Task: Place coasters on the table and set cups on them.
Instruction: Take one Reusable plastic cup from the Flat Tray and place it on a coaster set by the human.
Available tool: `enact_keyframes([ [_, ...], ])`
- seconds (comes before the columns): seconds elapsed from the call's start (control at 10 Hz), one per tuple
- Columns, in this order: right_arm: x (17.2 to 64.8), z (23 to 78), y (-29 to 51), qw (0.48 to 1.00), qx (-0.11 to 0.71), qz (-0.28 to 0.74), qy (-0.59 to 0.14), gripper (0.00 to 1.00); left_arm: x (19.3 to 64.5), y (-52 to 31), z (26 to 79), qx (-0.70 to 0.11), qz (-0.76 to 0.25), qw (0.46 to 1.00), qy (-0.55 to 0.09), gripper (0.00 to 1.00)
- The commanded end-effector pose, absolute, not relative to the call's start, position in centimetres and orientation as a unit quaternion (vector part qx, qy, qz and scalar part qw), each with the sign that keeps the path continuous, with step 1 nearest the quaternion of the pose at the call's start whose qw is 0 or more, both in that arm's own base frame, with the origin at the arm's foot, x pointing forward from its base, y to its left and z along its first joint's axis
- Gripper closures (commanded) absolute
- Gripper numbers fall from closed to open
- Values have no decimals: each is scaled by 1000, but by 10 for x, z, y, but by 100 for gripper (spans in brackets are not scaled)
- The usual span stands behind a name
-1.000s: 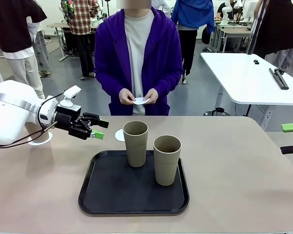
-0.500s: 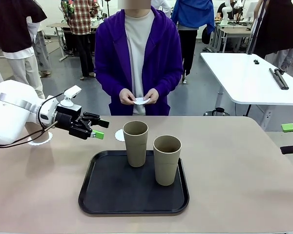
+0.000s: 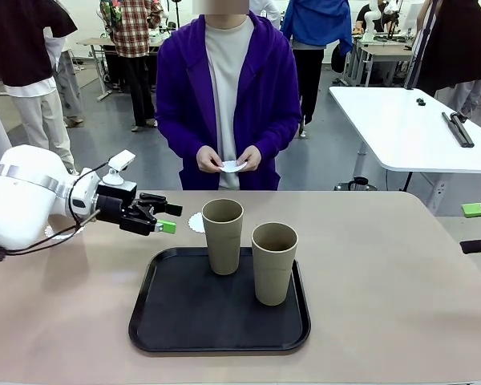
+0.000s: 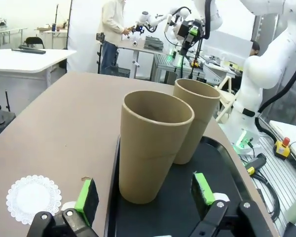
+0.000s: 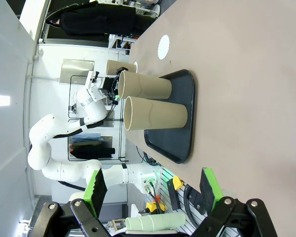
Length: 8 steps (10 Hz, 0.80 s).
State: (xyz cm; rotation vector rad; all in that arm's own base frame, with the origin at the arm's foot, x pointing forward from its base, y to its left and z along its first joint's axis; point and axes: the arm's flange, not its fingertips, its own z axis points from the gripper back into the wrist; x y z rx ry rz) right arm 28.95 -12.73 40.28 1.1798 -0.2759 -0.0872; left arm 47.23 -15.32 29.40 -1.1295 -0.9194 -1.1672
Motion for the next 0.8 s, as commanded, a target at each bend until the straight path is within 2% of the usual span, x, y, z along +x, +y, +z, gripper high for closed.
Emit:
enact_keyframes([
  [0.0, 290, 404, -127, 818, 558, -38, -133, 0, 466, -163, 277, -487, -498, 564, -442, 0],
  [0.4, 290, 404, -127, 818, 558, -38, -133, 0, 463, -177, 253, -500, -521, 530, -444, 0],
  [0.7, 290, 404, -127, 818, 558, -38, -133, 0, 485, -195, 242, -497, -515, 540, -444, 0],
])
